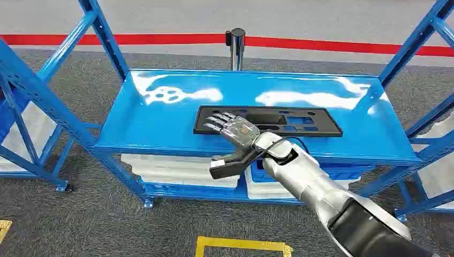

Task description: Take the parts from the cabinet and place them on the table.

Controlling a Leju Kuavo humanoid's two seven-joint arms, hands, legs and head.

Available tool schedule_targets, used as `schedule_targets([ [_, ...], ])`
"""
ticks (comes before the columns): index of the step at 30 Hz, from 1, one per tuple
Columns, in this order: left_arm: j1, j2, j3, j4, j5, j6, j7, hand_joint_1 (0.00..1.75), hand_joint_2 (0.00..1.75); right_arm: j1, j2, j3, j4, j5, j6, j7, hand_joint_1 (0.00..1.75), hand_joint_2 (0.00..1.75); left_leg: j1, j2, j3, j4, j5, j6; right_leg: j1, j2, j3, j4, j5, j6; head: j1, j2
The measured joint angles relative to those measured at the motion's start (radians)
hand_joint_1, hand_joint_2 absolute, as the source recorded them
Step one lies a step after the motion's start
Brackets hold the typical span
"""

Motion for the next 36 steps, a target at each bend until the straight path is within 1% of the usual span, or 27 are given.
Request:
schedule_targets([
  [5, 0.000, 0.000, -0.004, 0.000, 0.000, 0.000, 0.006, 0.00, 0.00, -0.023, 0.016, -0.032, 0.098, 0.003, -0.045, 0.040, 0.00, 0.00, 0.000, 0.000, 0.000, 0.000, 0.000, 0.000, 0.000, 0.000, 0.000, 0.000, 0.000, 0.000, 0.000, 0.000],
  [10, 0.000, 0.000, -0.004, 0.000, 0.004, 0.000, 0.006, 0.00, 0.00, -0.043, 0.011, -0.075, 0.176, 0.003, -0.076, 0.046, 0.00, 0.00, -0.001, 0.000, 0.000, 0.000, 0.000, 0.000, 0.000, 0.000, 0.000, 0.000, 0.000, 0.000, 0.000, 0.000],
  [15, 0.000, 0.000, -0.004, 0.000, 0.011, 0.002, 0.005, 0.00, 0.00, -0.051, -0.005, -0.109, 0.211, 0.011, -0.088, 0.044, 0.00, 0.00, -0.001, 0.000, 0.000, 0.000, 0.000, 0.000, 0.000, 0.000, 0.000, 0.000, 0.000, 0.000, 0.000, 0.000],
  [16, 0.000, 0.000, -0.004, 0.000, 0.013, 0.003, 0.004, 0.00, 0.00, -0.051, -0.011, -0.119, 0.215, 0.014, -0.091, 0.042, 0.00, 1.75, -0.001, 0.000, 0.000, 0.000, 0.000, 0.000, 0.000, 0.000, 0.000, 0.000, 0.000, 0.000, 0.000, 0.000],
  [19, 0.000, 0.000, -0.004, 0.000, 0.018, 0.005, 0.004, 0.00, 0.00, -0.051, -0.027, -0.140, 0.223, 0.028, -0.092, 0.026, 0.00, 1.75, -0.001, 0.000, 0.000, 0.000, 0.000, 0.000, 0.000, 0.000, 0.000, 0.000, 0.000, 0.000, 0.000, 0.000],
  [24, 0.000, 0.000, -0.004, 0.000, 0.020, 0.005, 0.002, 0.00, 0.00, -0.048, -0.049, -0.146, 0.227, 0.058, -0.092, 0.013, 0.00, 1.75, -0.001, 0.000, 0.000, 0.000, 0.000, 0.000, 0.000, 0.000, 0.000, 0.000, 0.000, 0.000, 0.000, 0.000],
  [32, 0.000, 0.000, -0.004, 0.000, 0.020, 0.005, -0.002, 0.00, 0.00, -0.037, -0.062, -0.156, 0.227, 0.066, -0.098, 0.011, 0.00, 1.75, -0.001, 0.000, 0.000, 0.000, 0.000, 0.000, 0.000, 0.000, 0.000, 0.000, 0.000, 0.000, 0.000, 0.000],
  [36, 0.000, 0.000, -0.004, 0.000, 0.020, 0.005, -0.002, 0.00, 0.00, -0.036, -0.066, -0.171, 0.227, 0.066, -0.114, 0.009, 0.00, 1.75, -0.001, 0.000, 0.000, 0.000, 0.000, 0.000, 0.000, 0.000, 0.000, 0.000, 0.000, 0.000, 0.000, 0.000],
])
